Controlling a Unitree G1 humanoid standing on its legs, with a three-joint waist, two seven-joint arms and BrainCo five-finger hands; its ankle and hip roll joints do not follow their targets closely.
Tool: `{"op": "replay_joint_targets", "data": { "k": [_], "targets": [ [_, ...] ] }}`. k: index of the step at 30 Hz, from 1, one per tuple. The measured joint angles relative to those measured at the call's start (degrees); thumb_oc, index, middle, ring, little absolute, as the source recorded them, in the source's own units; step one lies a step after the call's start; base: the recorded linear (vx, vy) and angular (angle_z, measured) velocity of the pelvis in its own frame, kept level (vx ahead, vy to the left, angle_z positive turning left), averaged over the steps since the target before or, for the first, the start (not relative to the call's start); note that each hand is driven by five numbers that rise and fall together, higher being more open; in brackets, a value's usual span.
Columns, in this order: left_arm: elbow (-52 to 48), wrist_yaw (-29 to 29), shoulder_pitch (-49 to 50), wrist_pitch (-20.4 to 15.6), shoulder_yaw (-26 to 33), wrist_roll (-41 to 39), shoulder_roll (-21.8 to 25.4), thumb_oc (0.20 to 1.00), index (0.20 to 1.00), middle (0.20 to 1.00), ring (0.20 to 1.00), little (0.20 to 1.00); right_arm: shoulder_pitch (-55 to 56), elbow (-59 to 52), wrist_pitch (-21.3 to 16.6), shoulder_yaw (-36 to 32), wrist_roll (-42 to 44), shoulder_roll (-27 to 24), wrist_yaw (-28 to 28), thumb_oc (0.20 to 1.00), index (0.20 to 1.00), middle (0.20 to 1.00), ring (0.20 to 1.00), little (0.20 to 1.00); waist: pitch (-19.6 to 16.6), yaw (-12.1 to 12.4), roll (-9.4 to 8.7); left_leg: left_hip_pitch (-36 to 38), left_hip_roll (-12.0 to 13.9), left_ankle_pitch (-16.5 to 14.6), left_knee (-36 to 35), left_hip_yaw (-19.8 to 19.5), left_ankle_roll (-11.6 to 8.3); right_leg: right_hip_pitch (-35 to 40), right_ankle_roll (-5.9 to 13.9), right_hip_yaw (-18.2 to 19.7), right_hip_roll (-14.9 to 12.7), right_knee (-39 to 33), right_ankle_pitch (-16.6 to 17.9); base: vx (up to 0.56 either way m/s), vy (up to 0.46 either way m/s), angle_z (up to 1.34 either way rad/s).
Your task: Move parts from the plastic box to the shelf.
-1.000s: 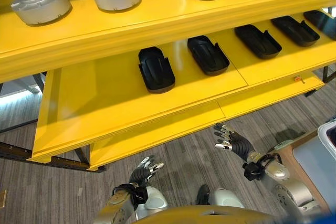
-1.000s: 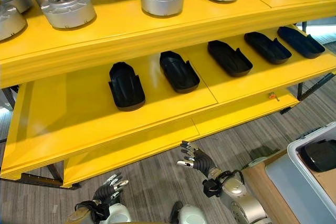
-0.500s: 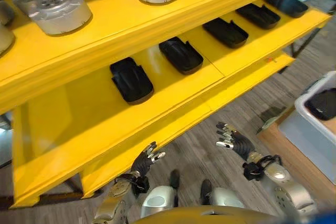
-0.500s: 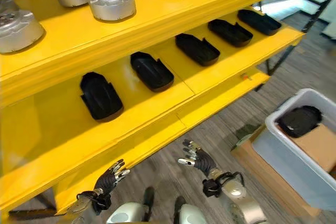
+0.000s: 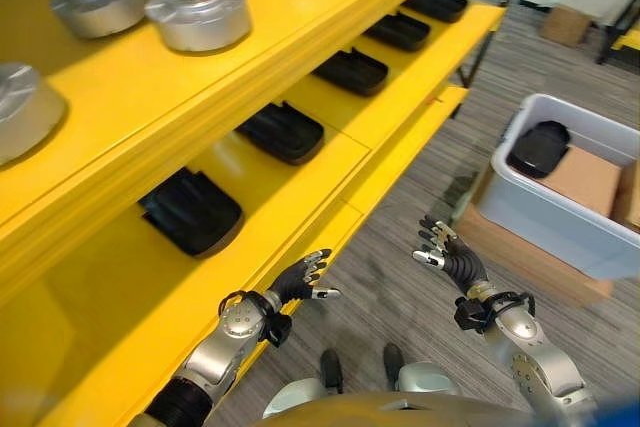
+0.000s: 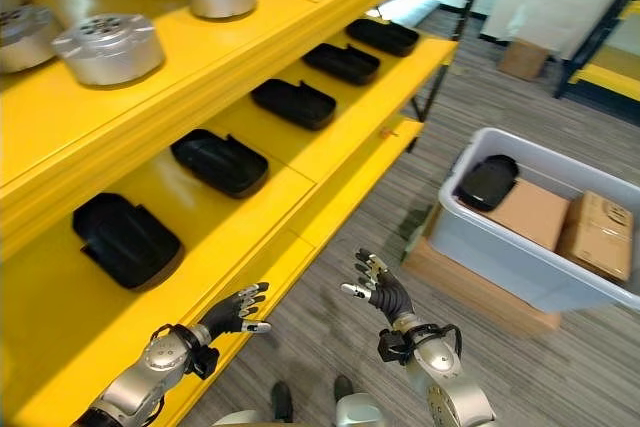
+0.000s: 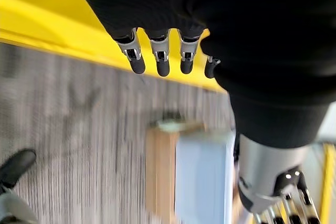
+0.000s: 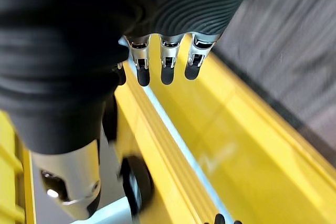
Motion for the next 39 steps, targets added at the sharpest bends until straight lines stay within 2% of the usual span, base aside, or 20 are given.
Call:
{"op": "replay_joint_targets", "data": {
  "k": [2, 4, 6, 9, 11, 13, 16, 18, 19, 22, 24, 26, 27, 28, 29, 31, 33, 34, 37, 39],
  "targets": [
    [0.0, 0.4, -0.1, 0.0, -0.7, -0.1, -0.2, 1.000, 1.000, 1.000, 1.000, 1.000, 0.0, 0.0, -0.1, -0.1, 0.0, 0.6, -1.5, 1.000, 1.000, 1.000, 1.000, 1.000, -0.4, 0.0, -0.55, 0.1, 1.1, -0.3, 0.3, 4.8, 0.00, -1.7, 0.54, -4.7, -1.0, -0.2, 0.2, -0.03, 0.041, -1.20],
    [0.1, 2.4, 0.4, 0.0, -1.1, -0.3, -0.4, 1.000, 1.000, 1.000, 1.000, 1.000, -1.2, 0.1, -0.3, 0.2, -0.1, 3.2, -2.0, 1.000, 1.000, 1.000, 1.000, 1.000, -0.6, 0.7, -0.72, 0.7, 3.3, -0.6, 0.3, 11.8, -0.23, -4.4, 0.91, -13.8, -3.0, 2.5, -0.2, -0.03, -0.049, -1.75],
    [0.3, 3.8, 0.7, 0.3, -1.2, -0.9, -1.2, 1.000, 1.000, 1.000, 1.000, 1.000, -2.2, 0.3, -0.6, 1.3, -0.2, 4.4, -3.2, 1.000, 1.000, 1.000, 1.000, 1.000, -0.5, 0.6, -0.58, 1.9, 5.4, -0.9, 0.3, 16.7, -0.33, -6.1, 4.38, -21.8, -6.1, 7.7, -1.3, 0.00, -0.103, -1.49],
    [0.4, 4.4, -0.6, 0.3, -1.7, -2.6, -1.4, 1.000, 1.000, 1.000, 1.000, 1.000, -1.1, 0.5, -1.7, 1.3, -1.2, 4.4, -5.3, 1.000, 1.000, 1.000, 1.000, 1.000, -1.1, -0.1, -2.29, 3.1, 5.4, -1.4, 0.3, 17.2, -3.09, -2.6, 6.28, -20.1, -9.4, 4.6, 2.0, 0.07, -0.198, -0.43],
    [1.4, 4.9, -0.7, 0.6, -1.6, -3.3, -2.3, 1.000, 1.000, 1.000, 1.000, 1.000, -0.7, 1.1, -2.6, 0.8, -1.3, 4.2, -6.4, 1.000, 1.000, 1.000, 1.000, 1.000, -1.3, -0.1, -1.22, 3.9, 7.1, -1.1, 0.3, 16.5, -5.24, -0.7, 2.54, -19.2, -6.2, 1.2, 4.0, 0.15, -0.194, -0.35],
    [1.9, 4.9, 0.3, 0.7, -1.5, -4.7, -2.5, 1.000, 1.000, 1.000, 1.000, 1.000, -1.1, 1.2, -3.0, 0.0, -2.6, 4.2, -6.9, 1.000, 1.000, 1.000, 1.000, 1.000, -0.9, -0.3, 1.07, 4.3, 8.9, -0.6, 0.3, 16.4, -6.53, -0.2, 1.92, -18.6, -3.8, -0.4, 4.4, 0.13, -0.290, -0.50],
    [2.2, 6.2, 1.6, 0.7, -0.9, -5.6, -3.0, 1.000, 1.000, 1.000, 1.000, 1.000, -1.8, 3.4, -2.9, -0.1, -3.4, 3.2, -7.6, 1.000, 1.000, 1.000, 1.000, 1.000, -0.6, -1.0, 2.19, 5.2, 11.5, -0.1, 0.3, 18.2, -8.77, 0.5, 1.53, -18.7, -1.3, -3.1, 3.8, 0.12, -0.376, -0.28],
    [2.3, 7.4, 2.3, 0.7, 0.5, -7.9, -3.2, 1.000, 1.000, 1.000, 1.000, 1.000, -2.8, 5.6, -2.5, 0.1, -3.9, 3.3, -8.2, 1.000, 1.000, 1.000, 1.000, 1.000, 0.0, 0.9, 2.40, 6.5, 13.3, -0.2, 1.0, 21.1, -10.12, -0.1, -0.83, -23.4, -0.8, -1.8, 2.8, 0.24, -0.550, -0.65],
    [2.3, 7.6, 2.7, 0.7, 0.8, -8.5, -3.4, 1.000, 1.000, 1.000, 1.000, 1.000, -2.7, 5.5, -2.4, 0.0, -4.1, 3.0, -8.4, 1.000, 1.000, 1.000, 1.000, 1.000, 0.2, 1.6, 2.55, 7.2, 13.8, -0.1, 1.2, 20.8, -10.05, 0.2, -1.96, -22.9, -0.2, -1.6, 3.0, 0.24, -0.516, -0.69],
    [2.4, 8.6, 5.1, -0.2, 3.3, -13.6, -5.1, 1.000, 1.000, 1.000, 1.000, 1.000, -2.4, 7.3, -1.7, -2.0, -6.1, 1.3, -8.0, 1.000, 1.000, 1.000, 1.000, 1.000, 2.2, 2.6, 1.59, 6.2, 16.8, -1.7, 12.6, 15.1, -7.95, -1.1, -4.46, -21.7, -0.7, 6.9, -3.3, 0.22, -0.545, -0.57],
    [2.8, 9.3, 4.9, -0.5, 4.2, -14.4, -5.3, 1.000, 1.000, 1.000, 1.000, 1.000, -4.2, 8.0, -1.8, -3.0, -7.9, 0.4, -8.2, 1.000, 1.000, 1.000, 1.000, 1.000, 2.2, 3.0, 0.87, 3.0, 20.3, -1.0, 22.9, 14.8, -8.03, -1.5, -6.42, -21.7, -0.4, 9.6, -5.3, 0.20, -0.467, -0.63],
    [2.9, 9.5, 4.6, -1.7, 4.6, -16.2, -5.8, 1.000, 1.000, 1.000, 1.000, 1.000, -5.6, 7.7, -1.9, -2.9, -7.9, -0.6, -8.4, 1.000, 1.000, 1.000, 1.000, 1.000, 2.3, 2.6, 0.06, 0.9, 22.7, 2.3, 29.2, 14.7, -8.81, 0.1, -8.50, -20.9, 0.5, 9.4, -5.1, 0.18, -0.325, -0.30],
    [2.9, 9.4, 4.2, -1.8, 5.0, -16.2, -5.9, 1.000, 1.000, 1.000, 1.000, 1.000, -6.8, 7.7, -1.9, -2.9, -7.9, -0.8, -8.4, 1.000, 1.000, 1.000, 1.000, 1.000, 2.4, 1.6, -0.75, -0.1, 22.9, 2.2, 29.3, 15.6, -10.75, 0.4, -9.43, -20.5, 0.5, 9.5, -5.5, 0.22, -0.339, -0.33],
    [4.4, 9.4, 2.8, -1.9, 5.5, -16.2, -6.3, 1.000, 1.000, 1.000, 1.000, 1.000, -7.6, 7.3, -1.9, -3.0, -7.9, -1.0, -8.3, 1.000, 1.000, 1.000, 1.000, 1.000, 2.4, 0.4, -0.77, 0.4, 24.4, 7.3, 29.4, 17.8, -12.23, 0.3, -9.77, -21.8, 1.6, 9.9, -5.7, 0.17, -0.229, -0.35],
    [4.9, 9.5, 2.4, -1.9, 5.8, -16.2, -6.3, 1.000, 1.000, 1.000, 1.000, 1.000, -7.7, 6.8, -1.9, -2.6, -7.9, -1.0, -8.1, 1.000, 1.000, 1.000, 1.000, 1.000, 2.3, 0.4, -1.32, 0.0, 24.7, 8.5, 30.6, 17.8, -11.76, 0.6, -10.32, -22.0, 1.7, 9.5, -5.7, 0.20, -0.206, -0.41],
    [5.0, 9.5, 1.9, -1.9, 6.1, -16.2, -6.8, 1.000, 1.000, 1.000, 1.000, 1.000, -7.5, 6.6, -1.9, -2.6, -7.9, -1.0, -7.9, 1.000, 1.000, 1.000, 1.000, 1.000, 2.2, 0.3, -1.79, -0.5, 24.0, 7.7, 32.3, 15.8, -12.36, 1.0, -11.59, -20.4, 1.9, 9.3, -6.4, 0.18, -0.076, -0.37],
    [4.2, 9.5, 2.0, -1.9, 6.5, -16.2, -7.3, 1.000, 1.000, 1.000, 1.000, 1.000, -7.5, 6.9, -1.7, -2.2, -7.9, -0.3, -6.5, 1.000, 1.000, 1.000, 1.000, 1.000, 2.8, 2.4, -2.96, -1.7, 13.8, -2.1, 31.9, 4.7, -11.09, 1.8, -11.80, -14.8, 1.8, 7.3, -5.7, 0.17, 0.022, -0.88],
    [3.7, 9.5, 2.9, -1.7, 6.8, -16.2, -7.4, 1.000, 1.000, 1.000, 1.000, 1.000, -7.3, 6.8, -1.7, -1.4, -7.9, 0.0, -5.5, 1.000, 1.000, 1.000, 1.000, 1.000, 2.8, 2.8, -3.01, -1.9, 10.8, -5.1, 30.8, 3.4, -10.05, 3.2, -11.62, -13.8, 1.9, 5.5, -4.6, 0.16, 0.088, -0.93],
    [3.7, 9.5, 3.3, -0.7, 6.7, -16.2, -7.5, 1.000, 1.000, 1.000, 1.000, 1.000, -3.9, 5.1, -1.3, -0.2, -8.0, -0.3, -3.4, 1.000, 1.000, 1.000, 1.000, 1.000, 2.9, 1.2, -2.93, -3.7, 8.2, -7.4, 20.7, 8.6, -8.66, 7.0, -10.91, -15.5, 2.7, 2.6, -4.4, 0.14, 0.137, -0.01],
    [5.0, 9.7, 2.5, -0.1, 5.4, -16.2, -7.6, 1.000, 1.000, 1.000, 1.000, 1.000, -2.5, 4.6, -1.2, 0.5, -7.9, -0.7, -3.4, 1.000, 1.000, 1.000, 1.000, 1.000, 2.5, 0.2, -1.64, -6.8, 9.1, -3.8, 8.8, 10.6, -9.80, 7.8, -8.34, -15.5, 3.5, 0.4, -4.5, 0.29, 0.284, 0.07]
  ]
}}
